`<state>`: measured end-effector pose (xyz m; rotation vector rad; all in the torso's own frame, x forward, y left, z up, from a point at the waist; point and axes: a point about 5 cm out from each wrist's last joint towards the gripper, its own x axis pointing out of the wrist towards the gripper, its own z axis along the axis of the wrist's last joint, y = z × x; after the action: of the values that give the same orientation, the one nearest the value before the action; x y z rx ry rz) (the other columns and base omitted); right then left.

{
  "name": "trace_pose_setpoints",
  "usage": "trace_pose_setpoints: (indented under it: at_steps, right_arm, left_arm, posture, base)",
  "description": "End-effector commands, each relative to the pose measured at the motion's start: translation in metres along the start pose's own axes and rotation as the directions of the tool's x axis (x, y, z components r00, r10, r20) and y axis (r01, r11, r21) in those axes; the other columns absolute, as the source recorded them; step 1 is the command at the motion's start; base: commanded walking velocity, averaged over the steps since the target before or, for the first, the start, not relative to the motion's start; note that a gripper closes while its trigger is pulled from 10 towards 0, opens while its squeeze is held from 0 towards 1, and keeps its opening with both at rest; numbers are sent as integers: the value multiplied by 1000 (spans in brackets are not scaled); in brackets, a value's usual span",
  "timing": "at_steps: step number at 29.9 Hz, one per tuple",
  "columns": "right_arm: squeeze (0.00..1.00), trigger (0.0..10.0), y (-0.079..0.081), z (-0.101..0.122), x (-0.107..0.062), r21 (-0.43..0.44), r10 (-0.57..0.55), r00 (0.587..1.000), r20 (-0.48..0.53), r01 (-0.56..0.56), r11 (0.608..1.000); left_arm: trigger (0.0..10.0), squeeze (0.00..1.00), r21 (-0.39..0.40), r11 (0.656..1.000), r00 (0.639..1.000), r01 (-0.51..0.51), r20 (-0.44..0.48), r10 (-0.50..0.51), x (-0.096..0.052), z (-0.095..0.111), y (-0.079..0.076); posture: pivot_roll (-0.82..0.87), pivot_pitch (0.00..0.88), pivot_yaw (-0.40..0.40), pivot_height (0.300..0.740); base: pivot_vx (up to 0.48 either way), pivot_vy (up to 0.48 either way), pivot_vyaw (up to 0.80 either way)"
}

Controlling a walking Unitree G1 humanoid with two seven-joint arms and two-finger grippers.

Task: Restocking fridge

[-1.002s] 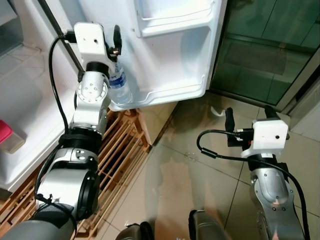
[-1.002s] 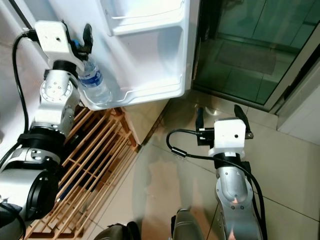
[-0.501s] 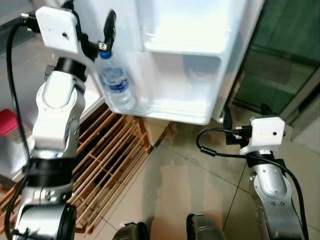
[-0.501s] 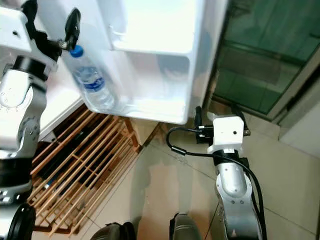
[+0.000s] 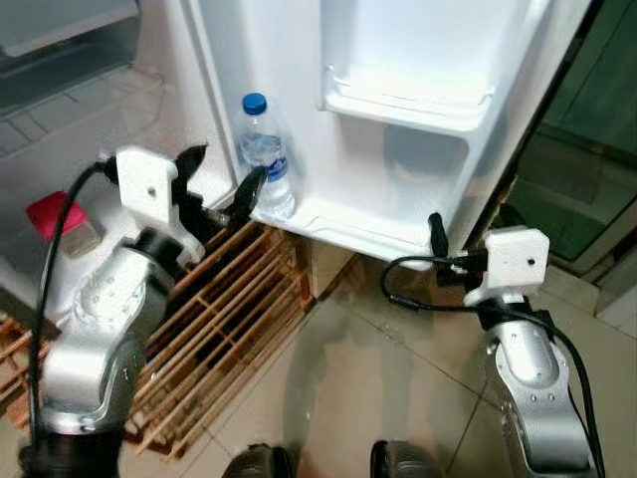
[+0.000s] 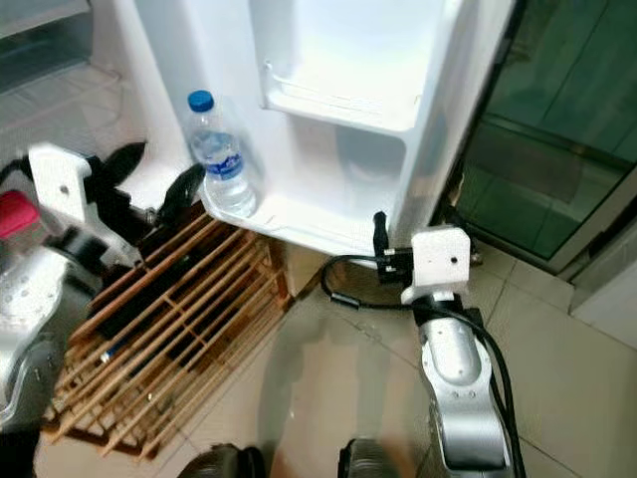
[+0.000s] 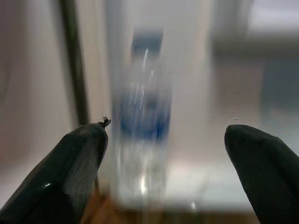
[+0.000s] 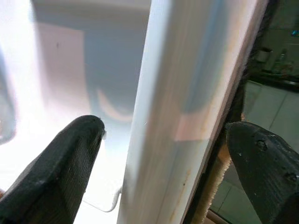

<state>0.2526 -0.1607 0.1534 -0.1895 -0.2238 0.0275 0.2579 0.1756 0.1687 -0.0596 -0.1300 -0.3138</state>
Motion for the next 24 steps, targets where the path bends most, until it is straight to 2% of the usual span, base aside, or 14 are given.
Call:
trace_pose_setpoints:
  at_steps: [1, 2, 3, 5, 6, 8, 11, 16, 24]
  right_arm:
    - [0, 10000, -3, 3, -2, 7, -17, 1000, 25, 16, 1000]
    - [0, 10000, -3, 3, -2, 7, -17, 1000, 25, 16, 1000]
    - [0, 10000, -6, 2, -5, 13, -30, 999, 27, 30, 999]
    - [0, 10000, -10, 2, -8, 30, -64, 997, 37, 63, 998]
    - [0, 10000, -12, 2, -10, 41, -84, 996, 40, 82, 996]
    - [0, 10000, -19, -3, -13, 76, -146, 989, 19, 144, 987]
    - [0, 10000, -25, -10, -16, 89, -173, 985, -7, 173, 981]
    - [0, 10000, -21, -10, -17, 54, -128, 992, -3, 128, 990]
    - [0, 10000, -20, -12, -21, 53, -114, 993, -10, 114, 992]
  left_arm:
    - [10000, 0, 10, 1000, 1000, -23, -11, 23, -7, -1, 0]
    - [10000, 0, 10, 1000, 1000, -23, -11, 23, -7, -1, 0]
    - [10000, 0, -1, 997, 996, -80, -49, 80, -19, -13, 2]
    - [10000, 0, 47, 988, 987, -147, -54, 150, -23, -18, 7]
    - [10000, 0, 67, 981, 982, -179, -46, 183, -24, -19, 10]
    - [10000, 0, 163, 960, 972, -229, -10, 234, -25, -21, 16]
    - [10000, 0, 173, 946, 961, -275, 6, 278, -21, -27, 18]
    - [10000, 0, 160, 953, 967, -256, 29, 254, -17, -25, 12]
    - [10000, 0, 162, 959, 973, -232, 60, 225, -16, -25, 6]
  posture:
    - [-153, 56, 66, 740]
    - [-153, 56, 66, 740]
    - [-160, 52, 67, 740]
    - [-160, 46, 65, 740]
    - [-160, 46, 65, 740]
    - [-165, 38, 62, 740]
    - [-169, 27, 54, 740]
    - [-182, 30, 48, 740]
    - [-185, 38, 48, 740]
  base:
    - [0, 0, 0]
    - [0, 0, 0]
    - [0, 0, 0]
    - [0, 0, 0]
    - [0, 0, 0]
    - [0, 0, 0]
    - [0, 0, 0]
    - [0, -336, 0]
    - [90, -416, 0]
